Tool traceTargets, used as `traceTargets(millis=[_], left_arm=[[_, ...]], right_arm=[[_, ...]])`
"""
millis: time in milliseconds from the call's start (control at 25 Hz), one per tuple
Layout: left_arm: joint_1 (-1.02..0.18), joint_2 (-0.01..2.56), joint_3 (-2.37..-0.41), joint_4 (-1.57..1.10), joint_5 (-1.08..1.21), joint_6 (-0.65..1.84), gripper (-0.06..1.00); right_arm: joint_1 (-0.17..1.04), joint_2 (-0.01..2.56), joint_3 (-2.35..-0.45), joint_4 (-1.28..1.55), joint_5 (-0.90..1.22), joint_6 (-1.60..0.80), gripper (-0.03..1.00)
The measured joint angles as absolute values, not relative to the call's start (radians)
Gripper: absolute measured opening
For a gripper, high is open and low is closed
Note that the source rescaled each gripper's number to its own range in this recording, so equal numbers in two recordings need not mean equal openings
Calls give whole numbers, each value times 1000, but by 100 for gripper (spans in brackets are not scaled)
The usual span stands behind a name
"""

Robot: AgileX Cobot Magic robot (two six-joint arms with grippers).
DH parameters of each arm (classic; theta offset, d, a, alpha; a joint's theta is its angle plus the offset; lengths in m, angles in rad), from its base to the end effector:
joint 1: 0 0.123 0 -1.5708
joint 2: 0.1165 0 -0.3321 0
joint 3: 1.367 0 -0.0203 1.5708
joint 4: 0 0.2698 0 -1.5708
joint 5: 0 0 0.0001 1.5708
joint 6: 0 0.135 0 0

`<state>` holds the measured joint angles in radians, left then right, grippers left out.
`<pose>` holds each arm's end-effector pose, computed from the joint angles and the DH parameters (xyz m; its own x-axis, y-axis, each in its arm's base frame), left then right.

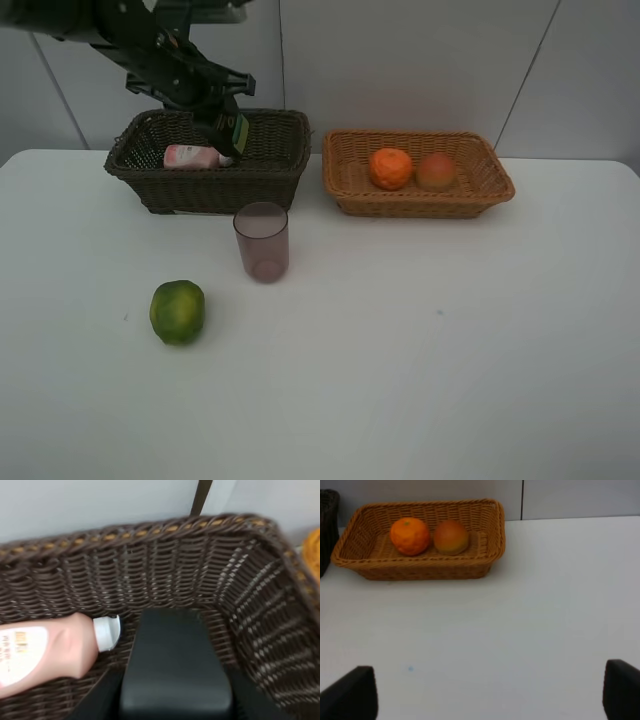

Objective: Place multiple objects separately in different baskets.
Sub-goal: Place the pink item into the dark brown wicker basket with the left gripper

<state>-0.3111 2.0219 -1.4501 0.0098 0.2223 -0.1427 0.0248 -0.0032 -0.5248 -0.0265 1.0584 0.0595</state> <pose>0.5040 -0.1618 0.2076 -0.6532 0.0706 -0.7539 0.2198 0.9705 -0.0996 0.0006 -0.0031 0.2749 -0.4282 0.0359 -0.9030 0.0160 0.9994 0.0321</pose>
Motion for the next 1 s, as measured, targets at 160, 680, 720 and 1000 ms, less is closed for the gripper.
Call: traceTargets(millis=[160, 680, 720, 1000], left_arm=[[-317, 2098, -1450, 9, 142, -143, 46], [-318, 2145, -1450, -5, 129, -143, 46], [-318, 2145, -1450, -6, 131, -143, 46], [-318, 2114, -1450, -9, 162, -143, 89]], right_arm=[[25, -3, -525, -26, 1058, 59, 96], [25, -3, -525, -26, 1058, 59, 96], [25, -3, -525, -26, 1058, 59, 96], [25, -3, -525, -26, 1058, 59, 96]])
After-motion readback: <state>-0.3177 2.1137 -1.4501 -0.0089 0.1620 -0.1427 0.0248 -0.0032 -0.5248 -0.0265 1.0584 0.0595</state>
